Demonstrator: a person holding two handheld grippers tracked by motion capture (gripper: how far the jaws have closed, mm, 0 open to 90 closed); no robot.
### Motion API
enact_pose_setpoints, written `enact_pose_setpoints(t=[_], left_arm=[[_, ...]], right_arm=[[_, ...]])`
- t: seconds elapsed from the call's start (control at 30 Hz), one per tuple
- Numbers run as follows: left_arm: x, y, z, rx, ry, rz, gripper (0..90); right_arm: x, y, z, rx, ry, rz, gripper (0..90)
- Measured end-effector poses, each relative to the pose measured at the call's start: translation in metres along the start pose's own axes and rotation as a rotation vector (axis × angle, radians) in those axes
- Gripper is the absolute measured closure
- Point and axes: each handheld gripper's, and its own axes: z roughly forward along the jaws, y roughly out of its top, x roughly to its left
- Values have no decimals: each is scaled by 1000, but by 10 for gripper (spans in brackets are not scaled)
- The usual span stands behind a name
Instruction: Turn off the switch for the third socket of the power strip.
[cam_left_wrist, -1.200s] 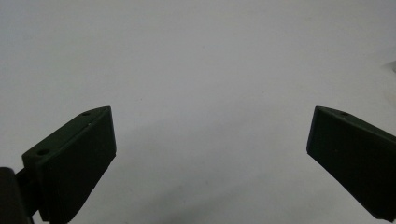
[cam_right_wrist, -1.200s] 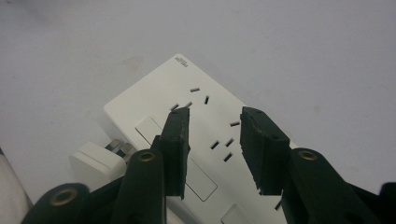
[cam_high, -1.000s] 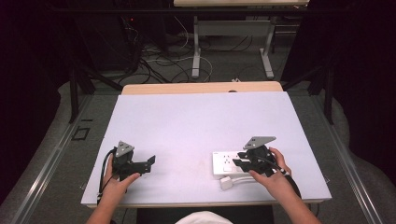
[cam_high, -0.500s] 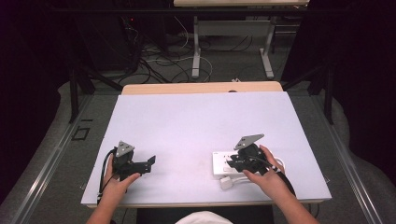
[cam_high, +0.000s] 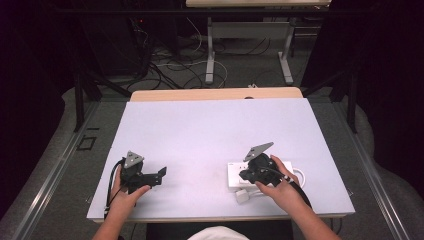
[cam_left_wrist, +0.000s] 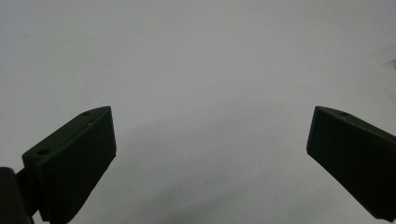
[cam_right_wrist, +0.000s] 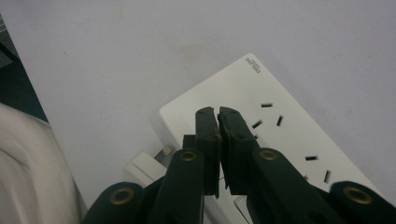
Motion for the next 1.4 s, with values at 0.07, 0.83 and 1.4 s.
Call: enact_pose_setpoints(t=[0.07,0.83,1.4], left_arm=[[0,0,0,1,1,0,14],[0,0,1,3,0,1,15],[0,0,1,4,-1,2,15]], right_arm=[[1,0,1,16,7,4,900],[1,1,17,50,20,-5,900],[2,1,22,48,30,-20,900]])
